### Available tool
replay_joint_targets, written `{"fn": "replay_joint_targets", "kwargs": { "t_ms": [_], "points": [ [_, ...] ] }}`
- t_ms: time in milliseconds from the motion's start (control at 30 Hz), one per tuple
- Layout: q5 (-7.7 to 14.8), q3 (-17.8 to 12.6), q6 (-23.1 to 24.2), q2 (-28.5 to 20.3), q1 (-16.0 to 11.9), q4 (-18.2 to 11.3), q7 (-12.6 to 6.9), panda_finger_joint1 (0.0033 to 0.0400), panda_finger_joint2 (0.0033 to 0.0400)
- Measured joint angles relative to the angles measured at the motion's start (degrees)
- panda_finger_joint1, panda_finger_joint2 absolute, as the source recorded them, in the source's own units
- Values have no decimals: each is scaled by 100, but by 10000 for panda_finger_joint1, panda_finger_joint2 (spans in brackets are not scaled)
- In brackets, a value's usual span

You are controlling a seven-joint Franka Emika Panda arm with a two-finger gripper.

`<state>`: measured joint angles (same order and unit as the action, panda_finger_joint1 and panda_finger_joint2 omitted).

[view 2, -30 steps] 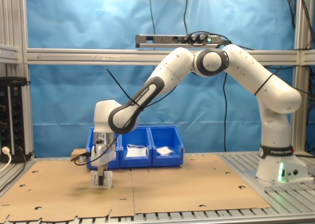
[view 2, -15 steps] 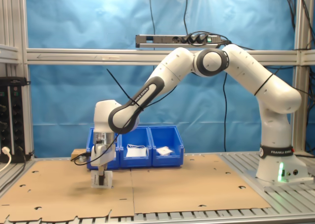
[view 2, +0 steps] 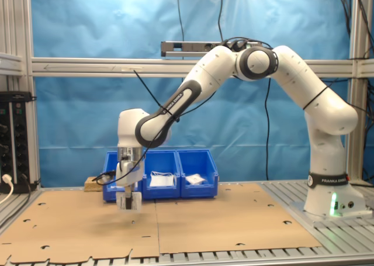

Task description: Pick and place sorting task of medical equipment.

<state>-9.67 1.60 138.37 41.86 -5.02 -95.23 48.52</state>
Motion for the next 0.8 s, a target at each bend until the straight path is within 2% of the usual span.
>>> {"fn": "replay_joint_targets", "kwargs": {
  "t_ms": [267,300,467,700,800],
  "points": [
    [0,-167,-173,-1013,0,-858,0,55,55],
    [0,-215,-210,-1290,-4,-1073,0,55,55],
    [1,-302,-321,-2003,-61,-1634,0,56,56],
    [98,-332,-480,-2903,-352,-2320,0,56,56],
    [145,-335,-513,-3120,-477,-2477,0,56,56]
  ]
}}
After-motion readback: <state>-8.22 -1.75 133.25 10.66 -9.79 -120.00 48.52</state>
